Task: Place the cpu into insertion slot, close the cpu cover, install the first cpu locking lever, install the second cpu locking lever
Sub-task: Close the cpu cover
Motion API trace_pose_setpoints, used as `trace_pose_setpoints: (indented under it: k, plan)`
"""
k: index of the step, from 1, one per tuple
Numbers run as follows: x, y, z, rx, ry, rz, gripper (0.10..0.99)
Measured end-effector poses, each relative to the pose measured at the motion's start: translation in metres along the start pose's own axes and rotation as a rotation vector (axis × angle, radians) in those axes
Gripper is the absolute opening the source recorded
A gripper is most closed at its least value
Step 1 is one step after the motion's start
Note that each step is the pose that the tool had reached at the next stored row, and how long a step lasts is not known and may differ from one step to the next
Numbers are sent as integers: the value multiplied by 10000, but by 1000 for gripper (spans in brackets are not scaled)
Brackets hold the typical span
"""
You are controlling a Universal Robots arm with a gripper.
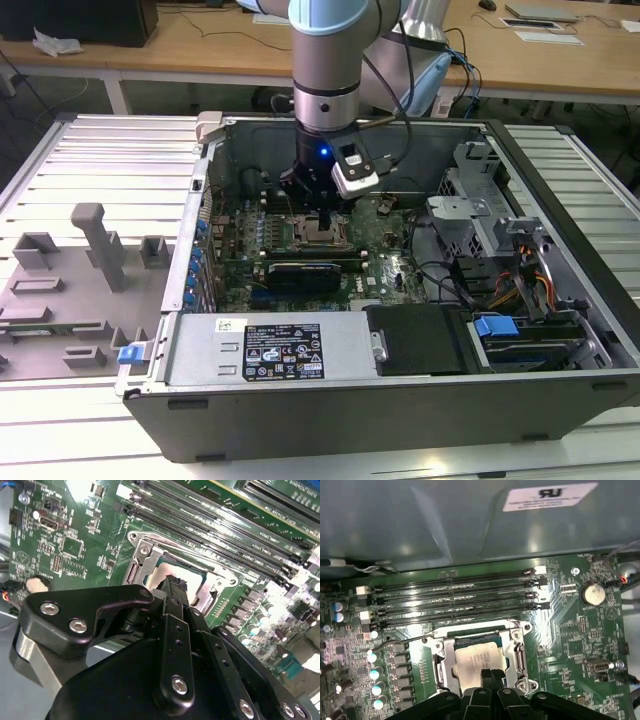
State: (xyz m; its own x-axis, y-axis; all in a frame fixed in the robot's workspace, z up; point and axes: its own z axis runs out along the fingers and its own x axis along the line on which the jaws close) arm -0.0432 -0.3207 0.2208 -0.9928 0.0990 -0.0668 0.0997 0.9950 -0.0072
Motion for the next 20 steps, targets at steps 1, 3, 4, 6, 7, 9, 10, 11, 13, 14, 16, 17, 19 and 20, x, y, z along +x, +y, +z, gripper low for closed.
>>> trace_pose_setpoints:
  k: [1, 3, 4, 6, 7, 9, 10, 11, 13, 14, 16, 17, 19, 20]
  plan:
    - [3, -1, 3, -27, -3, -429, 106]
    - [5, 0, 3, -30, -4, -463, 106]
    - [7, -1, 3, -30, -4, -463, 106]
    - [23, -3, 2, -30, -4, -471, 106]
    - [38, -4, 1, -30, -4, -476, 106]
    - [70, -7, 0, -31, -4, -479, 106]
    - [86, -9, 0, -31, -4, -481, 106]
    - [97, -9, 0, -32, -4, -481, 106]
    - [133, -13, -1, -30, -4, -484, 106]
    - [144, -15, -1, -31, -4, -485, 106]
    - [174, -17, 0, -32, -4, -487, 106]
    - [187, -19, 0, -32, -4, -490, 106]
    - [218, -23, 3, -34, -3, -515, 106]
    - [230, -26, 7, -40, -3, -550, 106]
